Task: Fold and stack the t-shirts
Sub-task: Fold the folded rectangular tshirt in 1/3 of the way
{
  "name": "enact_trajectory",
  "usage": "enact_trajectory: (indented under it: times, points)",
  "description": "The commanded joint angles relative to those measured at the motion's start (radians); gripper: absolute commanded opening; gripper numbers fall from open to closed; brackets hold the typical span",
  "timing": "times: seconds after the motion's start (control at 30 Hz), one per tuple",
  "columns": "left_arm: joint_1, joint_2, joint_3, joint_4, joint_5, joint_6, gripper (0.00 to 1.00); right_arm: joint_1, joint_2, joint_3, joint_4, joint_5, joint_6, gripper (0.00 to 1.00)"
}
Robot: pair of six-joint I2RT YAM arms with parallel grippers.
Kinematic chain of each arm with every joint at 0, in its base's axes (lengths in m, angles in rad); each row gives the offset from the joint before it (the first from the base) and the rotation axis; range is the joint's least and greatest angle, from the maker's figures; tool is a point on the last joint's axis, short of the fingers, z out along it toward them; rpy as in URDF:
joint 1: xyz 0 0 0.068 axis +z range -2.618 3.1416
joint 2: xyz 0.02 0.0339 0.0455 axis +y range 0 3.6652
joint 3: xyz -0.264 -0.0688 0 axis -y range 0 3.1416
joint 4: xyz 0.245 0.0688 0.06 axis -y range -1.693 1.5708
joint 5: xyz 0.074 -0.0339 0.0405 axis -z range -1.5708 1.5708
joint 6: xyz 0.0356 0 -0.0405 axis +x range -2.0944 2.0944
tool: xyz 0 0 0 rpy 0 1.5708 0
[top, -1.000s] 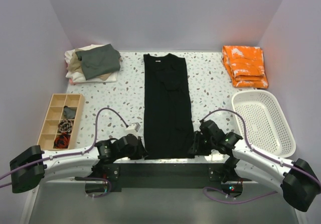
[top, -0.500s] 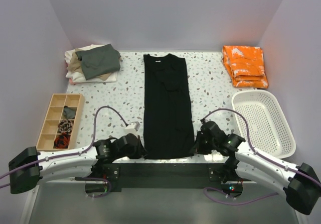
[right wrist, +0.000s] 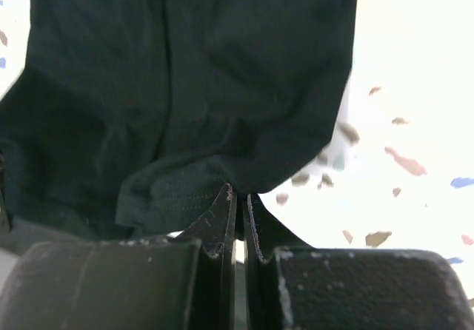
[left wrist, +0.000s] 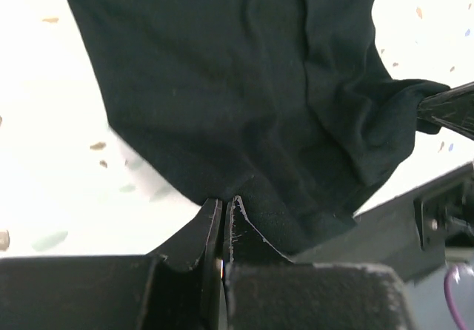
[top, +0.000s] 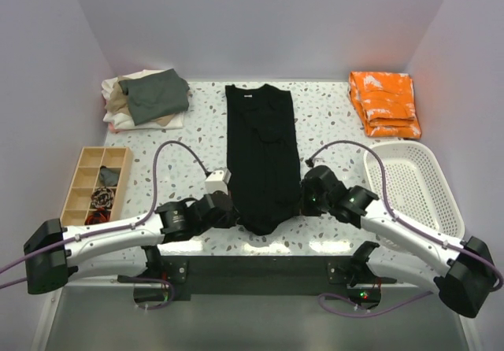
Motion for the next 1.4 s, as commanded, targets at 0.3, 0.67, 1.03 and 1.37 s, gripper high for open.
enact_trajectory:
  times: [0.3, 0.67, 1.03, 1.37]
  points:
    - [0.249, 0.183, 0.162, 0.167, -0.01, 0.252, 0.0, -0.017, 0.289, 0.321, 0.036, 0.248, -0.215, 0.01]
    - [0.456, 0.376, 0.266, 0.307, 0.104, 0.397, 0.0, -0.154, 0.52, 0.467, 0.108, 0.199, -0.289, 0.01]
    - [0.548, 0.598, 0.355, 0.422, 0.201, 0.45, 0.0, -0.268, 0.741, 0.618, 0.159, 0.091, -0.355, 0.22]
    - [0.619, 0.576, 0.437, 0.352, 0.046, 0.513, 1.0, -0.277, 0.662, 0.64, 0.179, 0.242, -0.409, 0.79]
